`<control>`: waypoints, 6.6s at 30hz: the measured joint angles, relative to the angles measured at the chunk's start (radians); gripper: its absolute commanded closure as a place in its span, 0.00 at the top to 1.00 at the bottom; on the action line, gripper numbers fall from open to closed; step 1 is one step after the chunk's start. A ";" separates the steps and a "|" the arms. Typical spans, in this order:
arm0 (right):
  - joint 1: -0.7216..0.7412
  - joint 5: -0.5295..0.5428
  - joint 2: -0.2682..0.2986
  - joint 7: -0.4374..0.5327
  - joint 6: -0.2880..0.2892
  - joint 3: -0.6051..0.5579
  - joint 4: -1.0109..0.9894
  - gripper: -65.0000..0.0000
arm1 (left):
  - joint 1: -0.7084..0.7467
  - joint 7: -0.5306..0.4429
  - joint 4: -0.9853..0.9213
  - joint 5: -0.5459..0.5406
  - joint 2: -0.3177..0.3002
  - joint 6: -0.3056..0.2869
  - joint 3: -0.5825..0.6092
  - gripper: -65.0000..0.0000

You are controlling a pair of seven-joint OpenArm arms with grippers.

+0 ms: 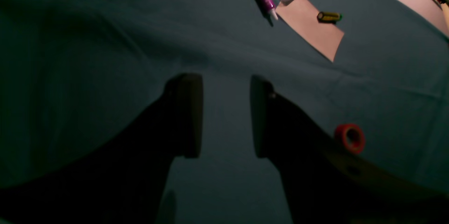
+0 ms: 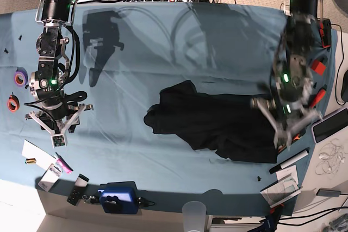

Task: Layout the t-shirt on the table in an organized manner, then fold the t-shirt properly

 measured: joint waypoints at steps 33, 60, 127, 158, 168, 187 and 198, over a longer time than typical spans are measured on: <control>0.000 0.075 0.000 0.000 0.052 -0.001 0.000 0.35 | -0.374 -0.057 -0.410 -0.084 -0.123 0.019 -0.131 0.00; 0.000 -0.215 0.004 -0.028 -0.072 0.045 0.000 0.35 | -0.431 0.160 -0.363 -0.718 0.284 -0.359 0.081 0.00; -0.083 0.313 0.063 -0.071 0.252 0.084 0.000 0.35 | -0.473 0.159 -0.384 -0.377 0.325 -0.311 -0.106 0.40; 0.015 -0.222 -0.087 0.224 0.111 -0.542 -0.262 0.35 | -0.385 0.218 -0.383 -0.720 -0.078 -0.369 -0.301 0.40; 0.061 -0.390 -0.072 -0.018 -0.096 -0.544 -0.130 0.00 | -0.365 0.217 -0.383 -0.720 -0.077 -0.369 -0.300 0.40; 0.076 -0.266 -0.051 -0.039 -0.034 0.042 0.066 0.00 | -0.245 0.228 -0.382 -0.803 -0.002 -0.398 -0.299 0.40; 0.073 -0.131 0.046 -0.039 0.000 0.247 0.065 0.00 | -0.229 0.229 -0.383 -0.814 0.052 -0.413 -0.299 0.39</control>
